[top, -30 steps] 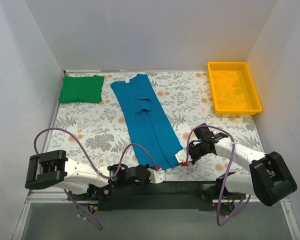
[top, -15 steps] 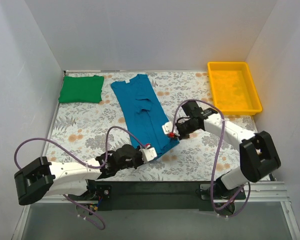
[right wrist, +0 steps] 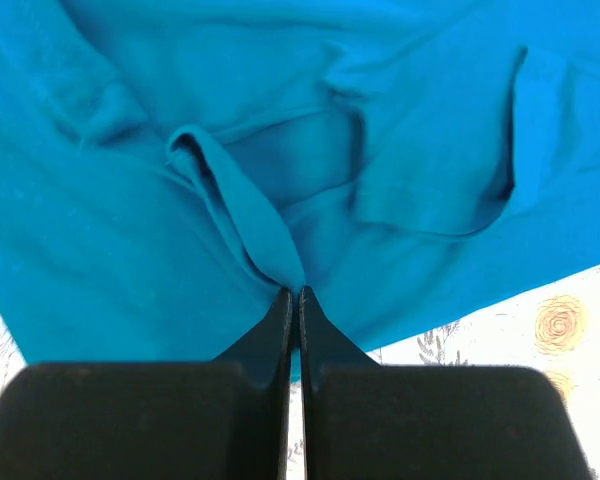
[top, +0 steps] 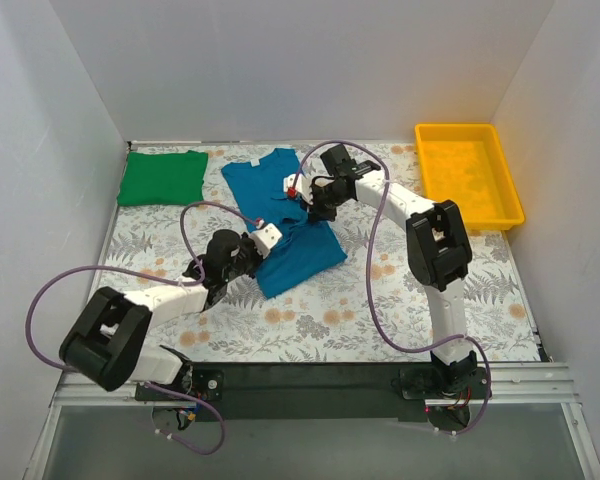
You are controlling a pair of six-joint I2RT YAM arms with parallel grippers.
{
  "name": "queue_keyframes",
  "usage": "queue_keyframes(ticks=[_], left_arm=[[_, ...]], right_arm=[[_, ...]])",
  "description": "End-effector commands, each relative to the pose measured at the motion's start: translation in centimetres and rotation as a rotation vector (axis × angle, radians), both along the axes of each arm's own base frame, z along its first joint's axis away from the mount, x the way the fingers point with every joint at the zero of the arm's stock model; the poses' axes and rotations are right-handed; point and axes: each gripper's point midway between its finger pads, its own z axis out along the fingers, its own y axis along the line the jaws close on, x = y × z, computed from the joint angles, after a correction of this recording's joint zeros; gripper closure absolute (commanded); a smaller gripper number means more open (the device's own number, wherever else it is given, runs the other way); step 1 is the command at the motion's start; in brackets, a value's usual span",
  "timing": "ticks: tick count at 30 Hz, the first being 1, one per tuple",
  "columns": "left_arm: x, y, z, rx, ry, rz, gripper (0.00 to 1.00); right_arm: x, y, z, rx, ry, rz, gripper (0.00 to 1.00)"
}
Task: Fold and stack the t-shirts
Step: Fold the tshirt
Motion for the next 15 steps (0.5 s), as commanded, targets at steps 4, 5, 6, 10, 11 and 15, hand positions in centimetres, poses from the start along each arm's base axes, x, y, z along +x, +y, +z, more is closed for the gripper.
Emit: queue_keyframes(ticks=[4, 5, 6, 10, 11, 15], left_arm=[[5.1, -0.2, 2.5, -0.038, -0.079, 0.016, 1.0], [5.4, -0.1, 2.6, -0.044, -0.08, 0.022, 1.0], [5.9, 0.4, 2.3, -0.044, -0.071, 0.039, 1.0], [7.1, 0.9, 1.9, -0.04, -0.057, 0.058, 1.0], [7.2, 0.8, 1.7, -0.039, -0.053, 0.052, 1.0], [7.9, 1.2, 1.2, -0.039, -0.041, 0.06, 1.0]], right_arm=[[3.0, 0.9, 0.0, -0.017, 0.023, -0.132, 0.99], [3.4, 1.0, 0.0, -0.017, 0.022, -0.146, 0.99], [3.6, 0.9, -0.2, -0.025, 0.02, -0.157, 0.99], [4.5, 0.7, -0.3, -0.033, 0.002, -0.201, 0.99], [4.7, 0.6, -0.4, -0.036, 0.006, -0.217, 0.99], [5.4, -0.1, -0.2, -0.047, -0.014, -0.262, 0.99]])
